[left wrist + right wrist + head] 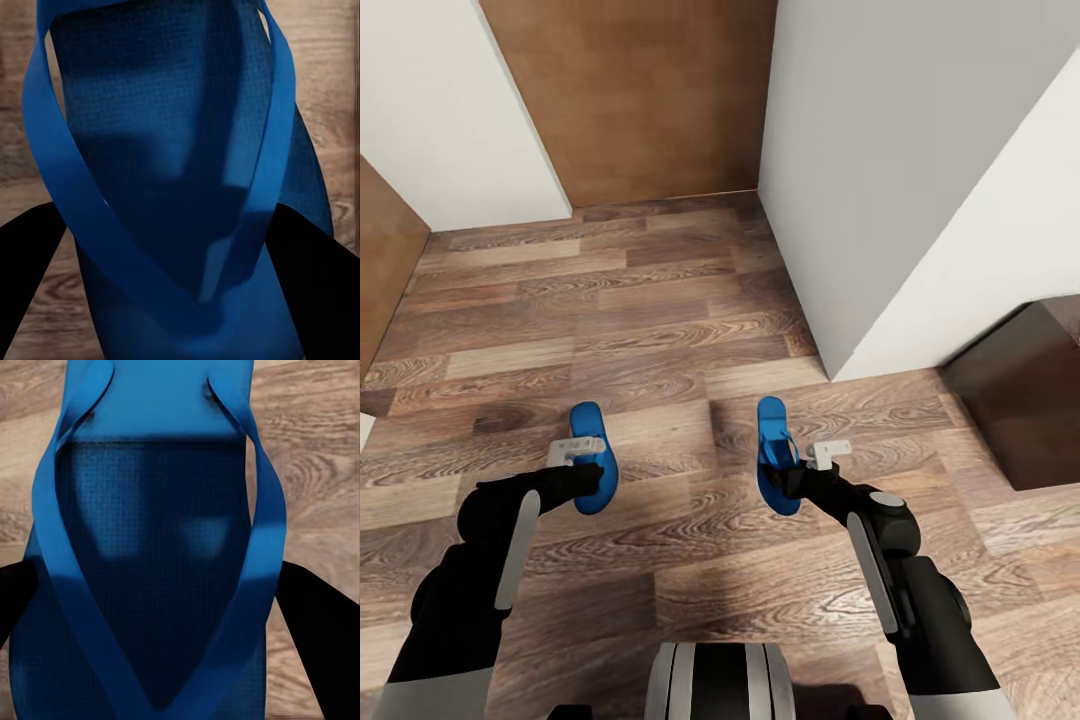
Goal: In the bedroom, move the book from the bed onto either nightstand, and place the two sandals side by side next to the bed.
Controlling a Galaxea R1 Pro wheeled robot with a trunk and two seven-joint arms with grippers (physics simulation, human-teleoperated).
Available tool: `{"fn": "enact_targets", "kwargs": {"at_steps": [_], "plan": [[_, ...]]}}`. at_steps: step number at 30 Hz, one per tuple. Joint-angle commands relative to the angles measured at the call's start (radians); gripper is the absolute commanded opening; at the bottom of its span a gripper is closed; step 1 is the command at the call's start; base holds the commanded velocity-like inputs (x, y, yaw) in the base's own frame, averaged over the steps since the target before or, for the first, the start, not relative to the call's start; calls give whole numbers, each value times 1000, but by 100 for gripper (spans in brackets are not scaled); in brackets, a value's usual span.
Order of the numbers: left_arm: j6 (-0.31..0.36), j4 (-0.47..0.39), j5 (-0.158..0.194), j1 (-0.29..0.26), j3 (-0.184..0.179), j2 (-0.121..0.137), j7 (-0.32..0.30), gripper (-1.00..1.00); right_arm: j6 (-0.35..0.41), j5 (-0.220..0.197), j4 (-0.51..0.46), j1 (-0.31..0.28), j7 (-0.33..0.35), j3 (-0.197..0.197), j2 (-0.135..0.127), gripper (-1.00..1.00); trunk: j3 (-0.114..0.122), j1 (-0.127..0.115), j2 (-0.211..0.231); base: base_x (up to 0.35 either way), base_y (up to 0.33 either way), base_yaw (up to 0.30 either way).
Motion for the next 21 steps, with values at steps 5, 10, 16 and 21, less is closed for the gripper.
{"fn": "enact_targets", "kwargs": {"at_steps": [5, 10, 16, 21], "plan": [[5, -1, 6, 1, 0, -6, 1, -100, 8, -2, 16, 3, 0, -1, 1, -100, 19, -2, 1, 0, 0, 0], [5, -1, 2, 3, -15, -9, 1, -100, 8, -1, 33, 5, -1, 0, 2, -100, 38, -5, 2, 0, 0, 0], [5, -1, 2, 4, -34, -10, 1, -100, 8, -1, 36, 5, 0, 0, 3, -100, 61, -7, 4, 0, 0, 0], [5, 0, 5, 13, -38, -10, 1, -100, 8, -1, 36, 5, 0, 0, 2, -100, 81, -10, 5, 0, 0, 0]]}}
